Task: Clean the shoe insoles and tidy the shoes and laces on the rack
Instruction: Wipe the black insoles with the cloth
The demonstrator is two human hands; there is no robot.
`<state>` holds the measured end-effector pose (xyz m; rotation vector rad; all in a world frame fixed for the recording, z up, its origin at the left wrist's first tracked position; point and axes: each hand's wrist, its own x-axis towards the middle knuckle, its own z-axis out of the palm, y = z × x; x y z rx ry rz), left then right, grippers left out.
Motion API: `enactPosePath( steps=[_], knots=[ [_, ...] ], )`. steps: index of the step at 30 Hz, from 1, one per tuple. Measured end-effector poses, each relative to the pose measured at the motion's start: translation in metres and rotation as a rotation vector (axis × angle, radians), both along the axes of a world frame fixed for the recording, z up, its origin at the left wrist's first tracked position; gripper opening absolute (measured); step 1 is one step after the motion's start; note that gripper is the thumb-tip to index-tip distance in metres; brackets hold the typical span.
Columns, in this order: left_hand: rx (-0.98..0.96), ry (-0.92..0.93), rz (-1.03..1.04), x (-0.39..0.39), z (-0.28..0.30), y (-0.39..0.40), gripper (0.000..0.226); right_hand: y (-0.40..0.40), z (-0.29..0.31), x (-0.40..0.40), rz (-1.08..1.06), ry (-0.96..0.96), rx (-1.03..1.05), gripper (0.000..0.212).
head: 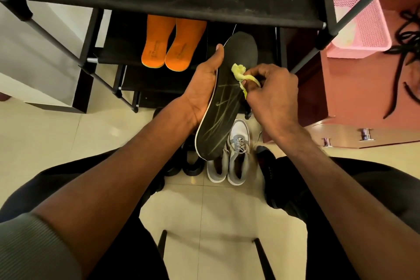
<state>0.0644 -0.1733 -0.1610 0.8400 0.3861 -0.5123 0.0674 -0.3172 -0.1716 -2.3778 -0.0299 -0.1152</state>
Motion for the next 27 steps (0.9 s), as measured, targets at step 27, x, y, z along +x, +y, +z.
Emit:
enactPosePath(
  steps=[27],
  knots=[
    [0.112, -0.048, 0.248, 0.011, -0.006, 0.006, 0.043, 0.033, 0.016, -0.04, 0.19, -0.062, 0.155, 0.033]
  ],
)
